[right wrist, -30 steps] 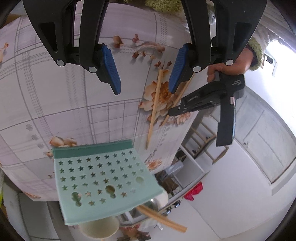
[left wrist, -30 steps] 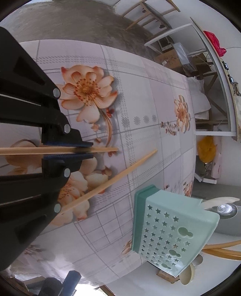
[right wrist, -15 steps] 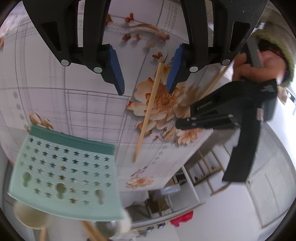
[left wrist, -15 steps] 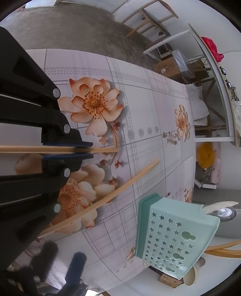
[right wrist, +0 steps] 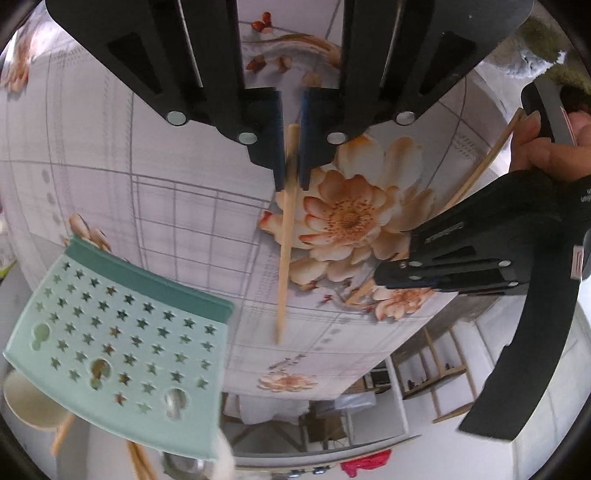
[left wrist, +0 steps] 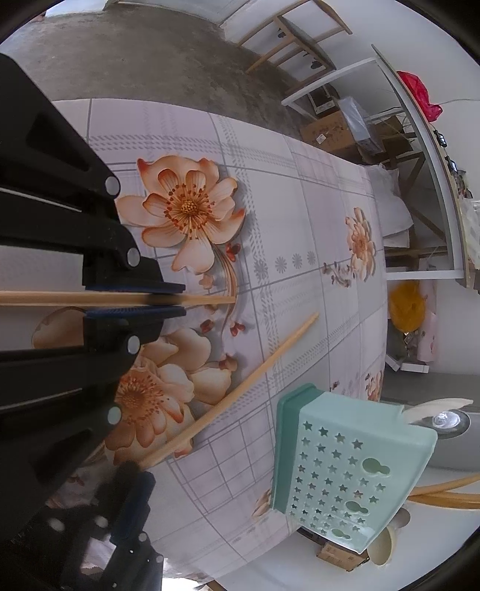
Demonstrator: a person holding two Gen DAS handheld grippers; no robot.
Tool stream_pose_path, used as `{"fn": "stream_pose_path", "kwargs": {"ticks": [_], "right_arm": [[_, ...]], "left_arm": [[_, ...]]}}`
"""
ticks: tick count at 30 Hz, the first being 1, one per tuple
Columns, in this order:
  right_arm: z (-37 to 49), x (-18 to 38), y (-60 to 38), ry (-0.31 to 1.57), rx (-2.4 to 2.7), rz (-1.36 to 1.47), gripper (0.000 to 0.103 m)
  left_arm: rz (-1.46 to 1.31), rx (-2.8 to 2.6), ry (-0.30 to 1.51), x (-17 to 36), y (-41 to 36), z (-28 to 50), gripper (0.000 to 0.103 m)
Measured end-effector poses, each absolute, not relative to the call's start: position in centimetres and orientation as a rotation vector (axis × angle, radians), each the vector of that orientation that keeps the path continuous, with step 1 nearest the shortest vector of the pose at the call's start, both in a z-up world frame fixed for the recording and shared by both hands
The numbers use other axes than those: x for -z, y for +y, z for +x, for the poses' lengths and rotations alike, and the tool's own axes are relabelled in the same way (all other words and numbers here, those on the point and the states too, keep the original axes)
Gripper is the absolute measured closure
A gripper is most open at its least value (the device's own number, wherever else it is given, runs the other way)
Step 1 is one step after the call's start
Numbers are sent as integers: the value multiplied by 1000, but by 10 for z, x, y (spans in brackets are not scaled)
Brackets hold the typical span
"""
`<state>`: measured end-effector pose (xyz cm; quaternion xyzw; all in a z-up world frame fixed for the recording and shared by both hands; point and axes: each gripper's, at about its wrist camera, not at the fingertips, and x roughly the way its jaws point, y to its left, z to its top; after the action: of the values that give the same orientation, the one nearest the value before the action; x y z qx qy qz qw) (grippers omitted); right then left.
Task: Organize utensils
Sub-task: 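Grasp the last wooden chopstick with the right gripper and regrip it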
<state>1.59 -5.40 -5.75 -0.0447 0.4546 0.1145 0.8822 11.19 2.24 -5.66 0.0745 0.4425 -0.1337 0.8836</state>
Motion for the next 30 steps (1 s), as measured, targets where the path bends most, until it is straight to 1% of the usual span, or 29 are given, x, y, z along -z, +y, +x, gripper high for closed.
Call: {"fn": "stream_pose_path", "kwargs": {"ticks": [8, 17, 20, 22, 26, 30], "right_arm": [[-2, 53, -77, 1012, -221, -59, 98], [-47, 47, -102, 1139, -307, -70, 98], [-49, 43, -105, 1147, -294, -54, 90], [-42, 39, -107, 1126, -283, -25, 83], [-19, 30, -99, 1056, -276, 11, 80], [9, 30, -84, 976, -274, -8, 79]], "left_arm": [[152, 281, 921, 56, 21, 111, 97], [148, 282, 919, 56, 22, 111, 97], [141, 285, 921, 56, 22, 111, 97], [135, 289, 922, 56, 23, 112, 97], [142, 294, 920, 56, 21, 113, 97], [150, 297, 920, 55, 21, 114, 97]]}}
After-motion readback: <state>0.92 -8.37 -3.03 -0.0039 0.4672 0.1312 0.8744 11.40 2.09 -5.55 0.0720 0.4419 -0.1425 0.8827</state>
